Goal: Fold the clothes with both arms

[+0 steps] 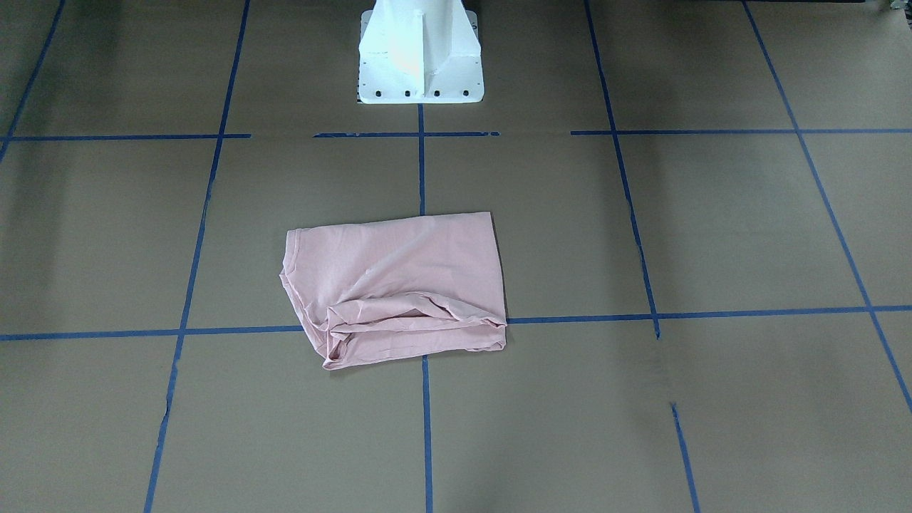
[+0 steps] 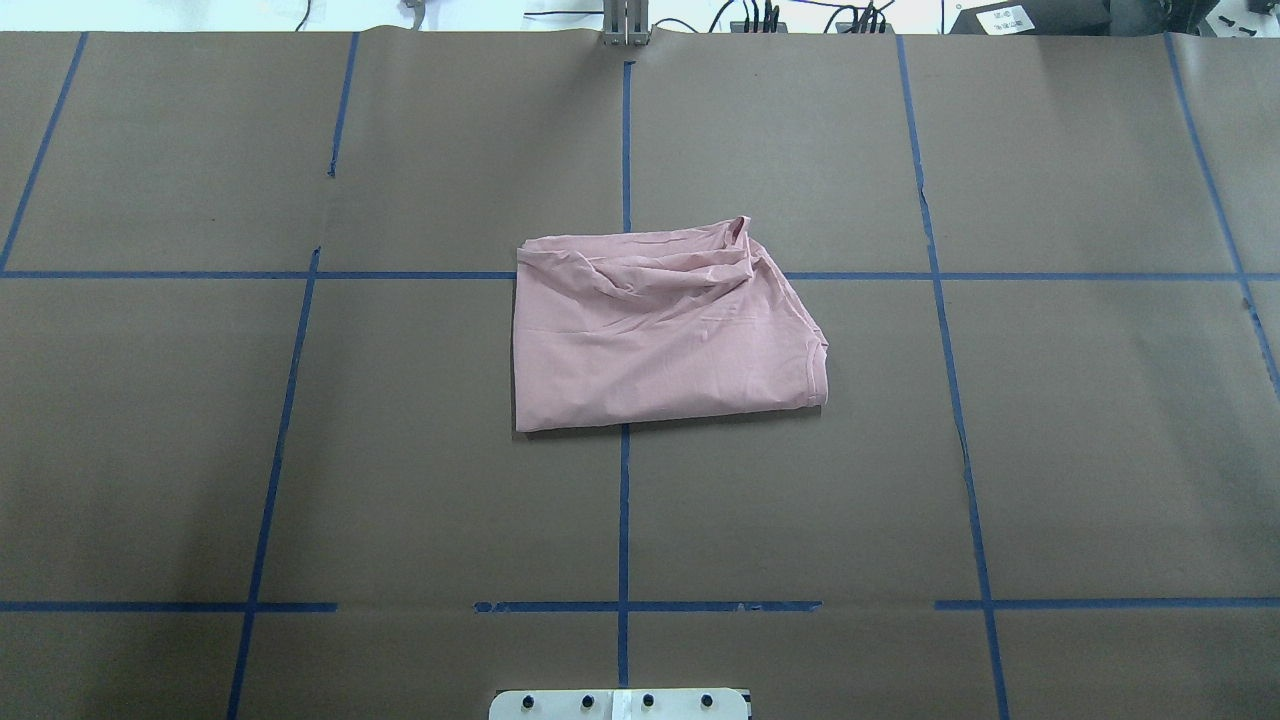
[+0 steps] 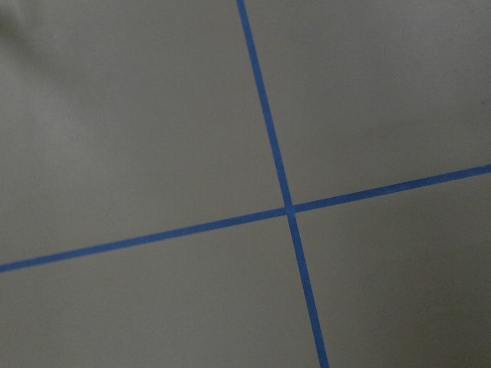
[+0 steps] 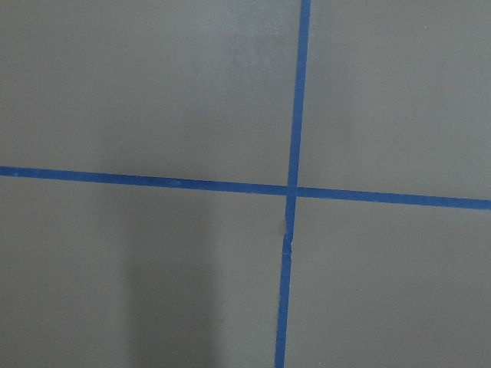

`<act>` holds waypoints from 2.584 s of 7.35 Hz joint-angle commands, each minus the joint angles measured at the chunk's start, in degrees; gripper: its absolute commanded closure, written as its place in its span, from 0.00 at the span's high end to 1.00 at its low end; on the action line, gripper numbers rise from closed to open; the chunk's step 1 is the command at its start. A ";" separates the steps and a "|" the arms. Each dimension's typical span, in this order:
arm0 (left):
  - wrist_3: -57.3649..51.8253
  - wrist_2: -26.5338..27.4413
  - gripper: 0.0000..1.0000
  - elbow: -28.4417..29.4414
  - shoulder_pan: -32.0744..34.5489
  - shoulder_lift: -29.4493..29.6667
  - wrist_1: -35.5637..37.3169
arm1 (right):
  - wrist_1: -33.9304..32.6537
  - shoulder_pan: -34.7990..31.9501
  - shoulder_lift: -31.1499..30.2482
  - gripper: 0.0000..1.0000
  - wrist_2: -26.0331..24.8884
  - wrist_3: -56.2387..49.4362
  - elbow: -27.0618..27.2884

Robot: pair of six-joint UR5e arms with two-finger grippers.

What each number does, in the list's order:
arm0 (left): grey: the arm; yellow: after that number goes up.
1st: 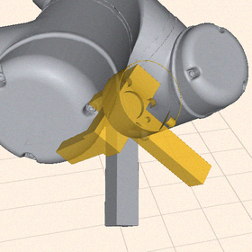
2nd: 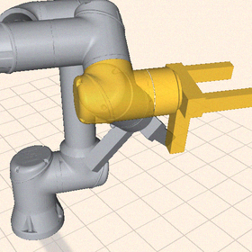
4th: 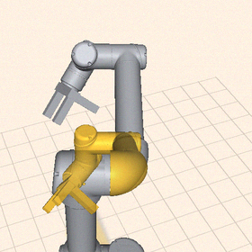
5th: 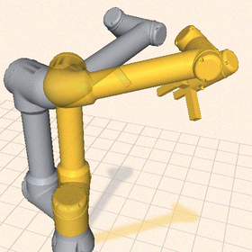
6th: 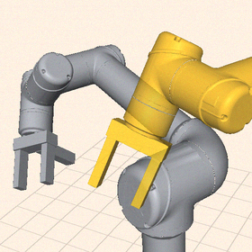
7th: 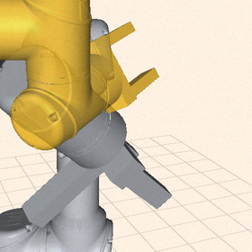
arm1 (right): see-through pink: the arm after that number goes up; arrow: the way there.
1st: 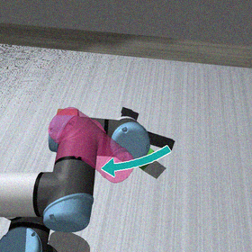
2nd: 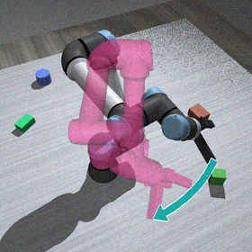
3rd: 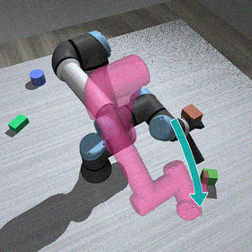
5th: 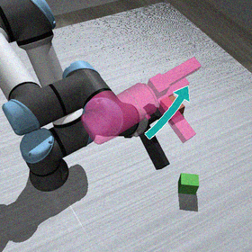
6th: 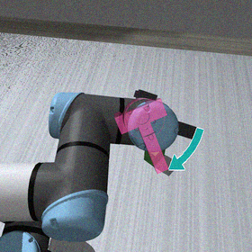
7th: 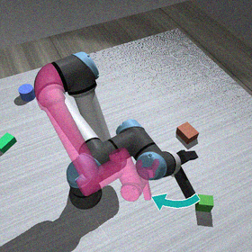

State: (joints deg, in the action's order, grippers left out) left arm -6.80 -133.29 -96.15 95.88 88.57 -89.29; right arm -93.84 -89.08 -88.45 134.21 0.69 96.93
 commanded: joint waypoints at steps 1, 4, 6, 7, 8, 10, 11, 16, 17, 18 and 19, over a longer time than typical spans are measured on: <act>1.35 0.30 1.00 0.70 0.01 -2.87 -3.16 | 0.40 -0.22 -1.63 1.00 -0.35 0.10 0.11; 1.43 -0.13 1.00 3.34 -0.16 -2.18 -3.43 | 0.14 0.57 -1.03 1.00 1.57 0.98 -1.81; 1.78 0.40 1.00 0.02 -1.65 -2.09 -3.08 | 0.76 1.10 -0.85 1.00 1.67 0.89 -2.01; 5.61 0.40 1.00 -1.39 -5.31 -2.09 -3.00 | 0.67 1.62 -1.02 1.00 1.32 0.80 -2.09; 10.87 0.40 1.00 -1.06 -7.52 -2.17 -3.26 | 0.67 1.72 -1.29 1.00 1.41 0.80 -1.57; 11.63 -1.43 1.00 -0.88 -7.72 -2.35 -4.48 | 0.67 1.80 -1.73 1.00 1.23 0.80 -1.57; 11.11 -1.89 1.00 -1.66 -7.72 -2.18 -4.66 | 0.76 2.24 -1.73 1.00 1.14 0.80 -1.57; 11.10 -1.89 1.00 -1.15 -7.72 -2.35 -4.75 | 0.67 2.86 -1.38 1.00 1.32 0.80 -1.48; 11.10 -1.89 1.00 -1.06 -7.72 -2.35 -4.75 | 0.67 2.86 -1.46 1.00 1.84 0.80 -1.39; 11.02 -1.80 1.00 -0.97 -7.72 -2.44 -4.84 | 0.67 2.95 -1.46 1.00 1.85 0.80 -1.48; 11.01 -1.80 1.00 -0.79 -7.72 -2.44 -4.84 | 0.67 2.95 -1.38 1.00 1.85 0.80 -1.48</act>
State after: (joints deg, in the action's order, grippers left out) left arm 4.26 -135.12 -97.13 88.15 86.17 -94.10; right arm -93.15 -86.19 -89.89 135.98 1.49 95.48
